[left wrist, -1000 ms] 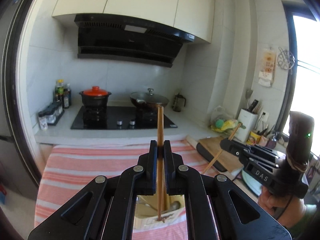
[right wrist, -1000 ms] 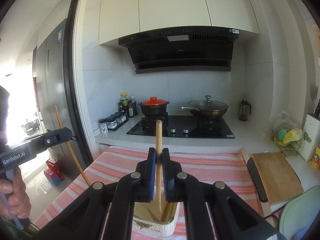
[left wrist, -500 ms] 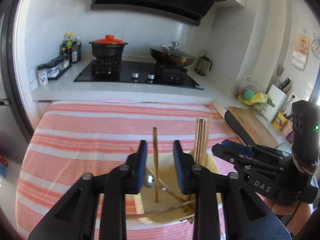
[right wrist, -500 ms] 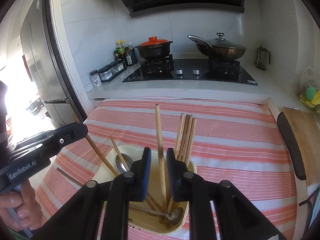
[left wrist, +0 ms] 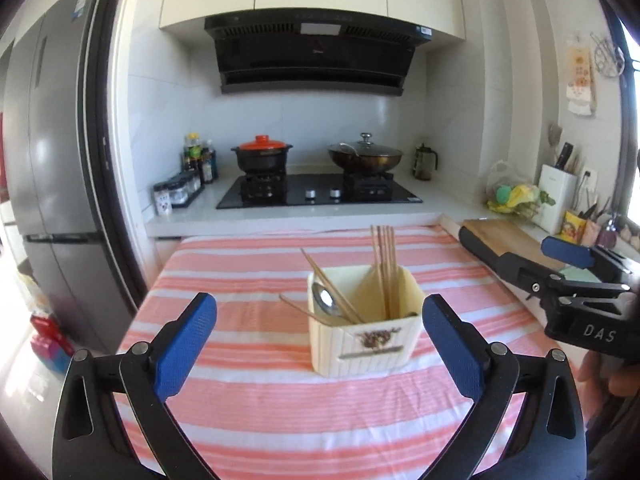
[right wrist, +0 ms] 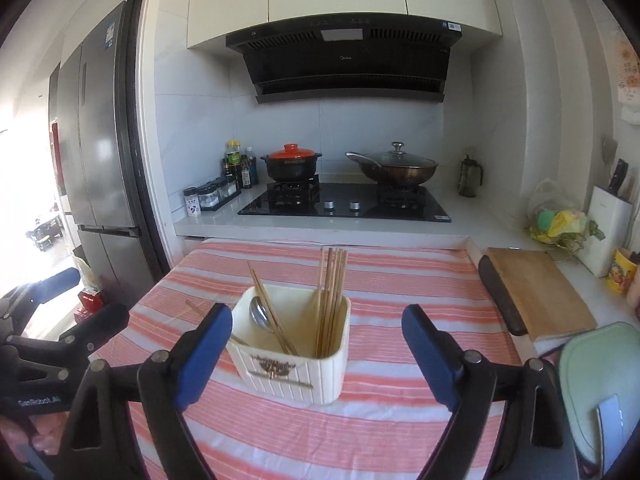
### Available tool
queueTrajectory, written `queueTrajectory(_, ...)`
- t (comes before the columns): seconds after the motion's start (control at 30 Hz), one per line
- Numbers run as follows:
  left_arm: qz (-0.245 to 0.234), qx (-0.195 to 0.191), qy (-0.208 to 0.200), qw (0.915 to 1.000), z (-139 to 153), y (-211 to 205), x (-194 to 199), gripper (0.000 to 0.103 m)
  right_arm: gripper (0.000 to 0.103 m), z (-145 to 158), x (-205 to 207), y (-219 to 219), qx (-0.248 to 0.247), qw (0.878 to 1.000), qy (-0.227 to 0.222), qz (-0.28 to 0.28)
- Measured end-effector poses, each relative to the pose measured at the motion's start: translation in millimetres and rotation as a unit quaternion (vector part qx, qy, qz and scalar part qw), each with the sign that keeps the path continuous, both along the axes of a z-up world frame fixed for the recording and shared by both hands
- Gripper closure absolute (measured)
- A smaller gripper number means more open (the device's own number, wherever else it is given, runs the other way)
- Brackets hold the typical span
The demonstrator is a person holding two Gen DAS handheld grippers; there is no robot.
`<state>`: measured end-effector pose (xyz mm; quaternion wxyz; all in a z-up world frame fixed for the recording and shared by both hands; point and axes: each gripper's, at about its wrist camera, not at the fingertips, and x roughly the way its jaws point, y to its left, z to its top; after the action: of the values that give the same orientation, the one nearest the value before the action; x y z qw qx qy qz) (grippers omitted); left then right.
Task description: Organize utensils
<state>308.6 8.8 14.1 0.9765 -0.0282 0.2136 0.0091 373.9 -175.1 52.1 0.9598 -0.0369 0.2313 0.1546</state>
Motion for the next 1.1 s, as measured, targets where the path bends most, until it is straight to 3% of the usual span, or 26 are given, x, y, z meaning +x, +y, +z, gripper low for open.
queueTrajectory(0.1, 0.01, 0.0, -0.001, 1.0, -1.2, -1.7, -29.8, 0.001, 0.014, -0.9, -38.7, -5.8, -0.01, 1.0, -0.004, -0.013)
queueTrajectory(0.23, 0.052, 0.049, -0.007, 0.9974, 0.7, -5.8, -56.0, 0.001, 0.004, -1.2, -79.4, -10.5, -0.022, 0.999, -0.021, -0.033)
queueTrajectory(0.27, 0.054, 0.052, -0.005, 0.9972, 0.9, -5.2, -59.3, 0.001, 0.0, -1.5, -87.7, -11.9, -0.022, 0.999, -0.024, -0.039)
queueTrajectory(0.4, 0.054, 0.039, 0.001, 0.9978, 0.5, -1.4, -72.8, 0.001, 0.0, -0.1, -112.8, -11.7, -0.016, 0.999, -0.03, -0.039)
queueTrajectory(0.9, 0.079, 0.049, -0.011, 0.9956, 17.4, -8.4, -109.5, 0.0, 0.0, 13.0, -151.3, -4.4, -0.016, 0.999, -0.041, -0.032)
queueTrajectory(1.1, 0.071, 0.048, 0.002, 0.9963, 23.0, -12.7, -112.5, 0.0, 0.0, 19.1, -160.8, -5.1, -0.014, 0.998, -0.046, -0.027)
